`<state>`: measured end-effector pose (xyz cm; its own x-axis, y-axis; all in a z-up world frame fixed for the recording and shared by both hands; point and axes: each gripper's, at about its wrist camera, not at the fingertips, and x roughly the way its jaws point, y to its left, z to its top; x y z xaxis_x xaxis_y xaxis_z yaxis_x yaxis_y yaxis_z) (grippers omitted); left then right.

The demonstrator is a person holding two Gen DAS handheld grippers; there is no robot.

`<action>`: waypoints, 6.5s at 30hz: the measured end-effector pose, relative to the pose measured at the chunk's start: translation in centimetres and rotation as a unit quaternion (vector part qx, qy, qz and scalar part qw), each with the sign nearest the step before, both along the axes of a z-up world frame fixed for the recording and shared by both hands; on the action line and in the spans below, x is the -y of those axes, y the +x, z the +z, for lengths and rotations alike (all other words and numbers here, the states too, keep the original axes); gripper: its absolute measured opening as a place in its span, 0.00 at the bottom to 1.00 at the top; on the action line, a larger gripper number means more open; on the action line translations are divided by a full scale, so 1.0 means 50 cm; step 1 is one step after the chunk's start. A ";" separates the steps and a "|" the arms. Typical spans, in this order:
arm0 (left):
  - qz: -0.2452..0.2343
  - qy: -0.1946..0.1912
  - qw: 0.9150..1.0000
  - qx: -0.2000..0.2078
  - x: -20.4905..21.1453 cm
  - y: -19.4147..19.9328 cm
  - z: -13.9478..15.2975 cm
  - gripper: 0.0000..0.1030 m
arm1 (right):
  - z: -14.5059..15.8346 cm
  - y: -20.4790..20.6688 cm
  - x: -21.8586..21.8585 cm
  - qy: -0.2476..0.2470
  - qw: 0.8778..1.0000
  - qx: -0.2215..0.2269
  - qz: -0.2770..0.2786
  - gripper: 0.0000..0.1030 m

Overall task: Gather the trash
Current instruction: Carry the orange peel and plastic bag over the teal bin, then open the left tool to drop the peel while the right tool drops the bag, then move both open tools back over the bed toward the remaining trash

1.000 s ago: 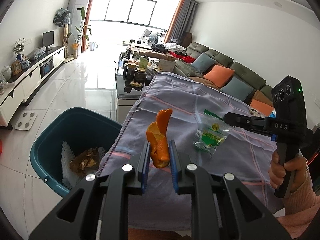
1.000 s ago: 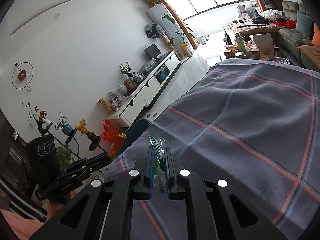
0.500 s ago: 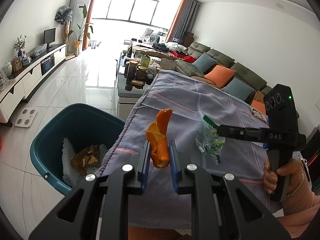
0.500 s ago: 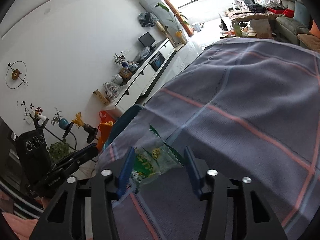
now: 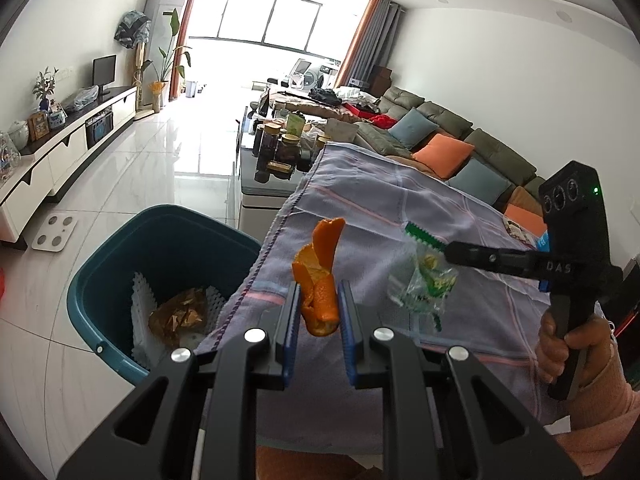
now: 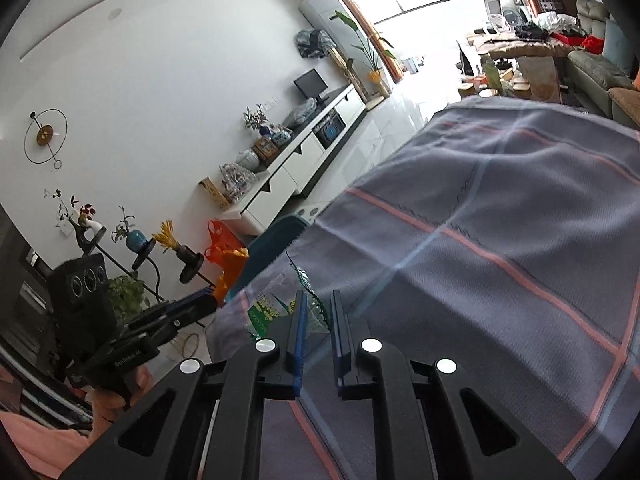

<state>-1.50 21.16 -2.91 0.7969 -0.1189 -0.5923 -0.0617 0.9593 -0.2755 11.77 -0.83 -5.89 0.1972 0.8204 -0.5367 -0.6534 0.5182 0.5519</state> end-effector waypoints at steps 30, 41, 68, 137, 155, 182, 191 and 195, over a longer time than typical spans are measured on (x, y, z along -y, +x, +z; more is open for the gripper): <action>0.064 0.011 0.998 0.009 -0.078 -0.032 0.016 0.19 | 0.032 0.016 -0.115 0.017 0.999 0.008 0.038 0.11; 0.079 0.012 0.997 0.005 -0.103 -0.033 0.009 0.19 | 0.031 0.020 -0.151 0.013 0.999 0.007 0.050 0.11; 0.103 0.004 0.995 -0.010 -0.134 -0.012 -0.015 0.19 | 0.023 0.030 -0.224 -0.006 0.998 0.003 0.067 0.11; 0.133 -0.045 0.989 -0.054 -0.193 0.065 -0.112 0.49 | -0.032 0.036 -0.352 -0.066 0.996 -0.023 0.059 0.28; 0.107 0.040 0.990 0.084 -0.015 -0.037 0.014 0.96 | 0.068 -0.101 -0.099 -0.044 0.986 0.155 -0.049 0.97; 0.012 0.111 0.976 0.188 0.334 0.008 0.049 0.97 | 0.055 -0.236 0.293 -0.107 0.889 0.273 -0.351 0.97; -0.014 0.119 0.972 0.204 0.373 0.009 0.054 0.97 | 0.067 -0.246 0.322 -0.111 0.872 0.284 -0.382 0.97; -0.016 0.122 0.969 0.214 0.383 0.008 0.060 0.97 | 0.068 -0.250 0.329 -0.112 0.870 0.285 -0.386 0.97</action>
<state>-1.08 2.03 0.08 0.9739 -0.0465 -0.2221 0.0400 0.9986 -0.0339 -0.72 -17.30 -2.50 0.9298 0.2122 -0.3007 -0.1968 0.9771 0.0810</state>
